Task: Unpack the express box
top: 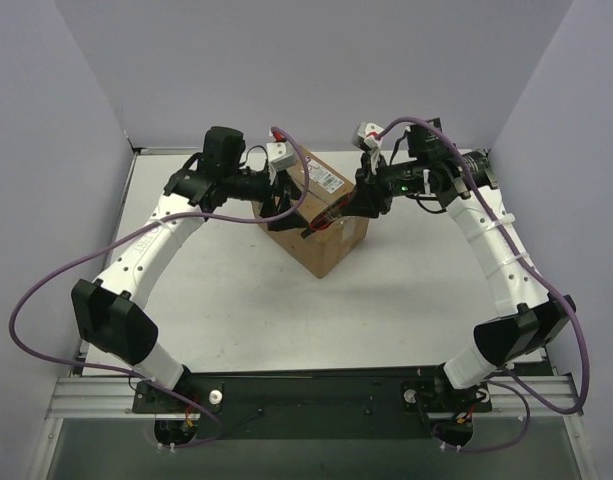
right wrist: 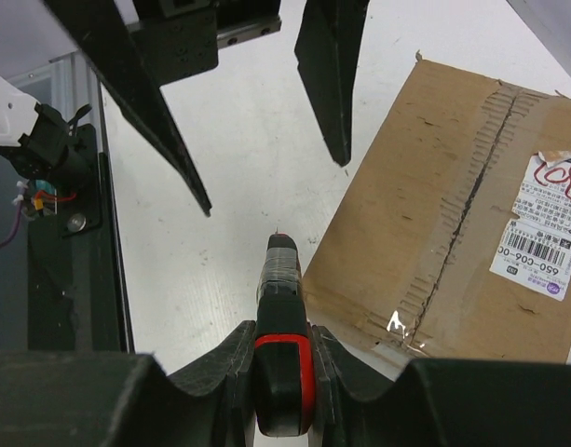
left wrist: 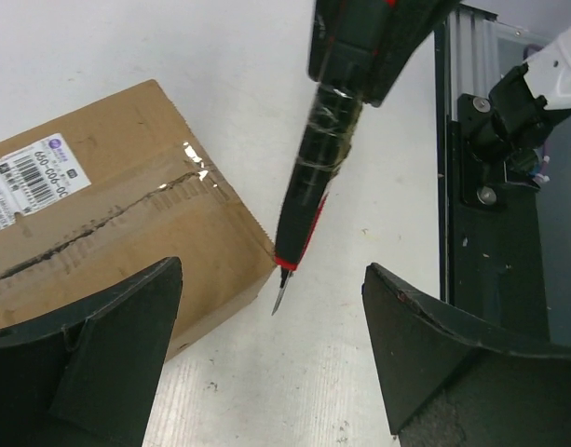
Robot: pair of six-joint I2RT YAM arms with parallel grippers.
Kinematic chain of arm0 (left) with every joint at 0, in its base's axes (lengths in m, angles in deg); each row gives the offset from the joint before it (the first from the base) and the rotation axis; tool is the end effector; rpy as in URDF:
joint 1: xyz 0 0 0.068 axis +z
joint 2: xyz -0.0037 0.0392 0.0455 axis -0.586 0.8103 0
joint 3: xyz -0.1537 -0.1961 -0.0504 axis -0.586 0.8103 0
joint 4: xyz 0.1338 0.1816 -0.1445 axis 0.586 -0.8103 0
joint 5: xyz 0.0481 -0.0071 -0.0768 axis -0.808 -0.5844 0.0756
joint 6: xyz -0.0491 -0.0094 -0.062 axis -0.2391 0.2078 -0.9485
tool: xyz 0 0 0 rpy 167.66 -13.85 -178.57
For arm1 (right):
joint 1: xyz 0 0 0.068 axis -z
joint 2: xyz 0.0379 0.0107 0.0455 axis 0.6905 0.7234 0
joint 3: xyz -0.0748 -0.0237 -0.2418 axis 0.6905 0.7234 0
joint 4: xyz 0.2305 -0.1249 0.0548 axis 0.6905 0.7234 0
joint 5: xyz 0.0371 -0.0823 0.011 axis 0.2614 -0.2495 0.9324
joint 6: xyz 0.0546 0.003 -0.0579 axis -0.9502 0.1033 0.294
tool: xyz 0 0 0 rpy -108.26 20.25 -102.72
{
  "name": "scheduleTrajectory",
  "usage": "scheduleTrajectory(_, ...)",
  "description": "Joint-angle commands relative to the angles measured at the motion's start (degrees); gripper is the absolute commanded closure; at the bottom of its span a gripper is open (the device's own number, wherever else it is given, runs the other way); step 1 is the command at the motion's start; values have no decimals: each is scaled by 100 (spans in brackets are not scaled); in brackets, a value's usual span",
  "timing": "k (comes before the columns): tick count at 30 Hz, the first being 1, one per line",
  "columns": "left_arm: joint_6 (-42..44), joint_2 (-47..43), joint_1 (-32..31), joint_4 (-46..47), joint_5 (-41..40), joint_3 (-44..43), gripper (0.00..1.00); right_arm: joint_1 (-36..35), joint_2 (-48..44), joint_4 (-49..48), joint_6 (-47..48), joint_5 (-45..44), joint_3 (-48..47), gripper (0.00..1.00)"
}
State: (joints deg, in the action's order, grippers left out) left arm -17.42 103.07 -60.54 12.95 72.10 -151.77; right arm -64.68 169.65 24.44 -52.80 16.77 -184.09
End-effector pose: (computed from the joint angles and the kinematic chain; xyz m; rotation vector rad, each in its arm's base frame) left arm 0.3143 -0.2056 0.3626 1.2296 1.6403 -1.0713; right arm 0.3019 0.1741 0.4143 -1.2889 1.5191 0.8687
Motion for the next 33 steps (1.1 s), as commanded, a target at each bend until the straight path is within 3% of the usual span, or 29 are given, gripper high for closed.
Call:
scheduleTrajectory(1,386,-153,-65,-215,344,9,12,-25,199,-471,-475,499,-419,100)
scheduleTrajectory(10,711,23,-117,-311,309,-17,17,-183,402,-990,-1073,692,-648,100)
scheduleTrajectory(23,527,427,-153,-118,511,-158,44,-271,323,-991,-994,543,-587,100)
scheduleTrajectory(24,536,436,-144,-135,589,-175,47,-280,323,-991,-994,517,-587,100)
scheduleTrajectory(27,650,638,-135,-390,905,-368,82,-289,358,-990,-977,455,-578,100)
scheduleTrajectory(28,650,690,-126,-477,959,-473,100,-289,375,-982,-977,403,-561,100)
scheduleTrajectory(29,633,787,-126,-487,1011,-492,100,-289,393,-999,-1003,359,-552,100)
scheduleTrajectory(30,563,814,-126,-452,1038,-483,100,-289,428,-999,-1073,280,-560,98)
scheduleTrajectory(31,475,805,-126,-278,1073,-466,100,-263,437,-1008,-1256,140,-578,75)
scheduleTrajectory(33,89,744,-126,47,1073,-290,100,-167,402,-1026,-1468,121,-596,57)
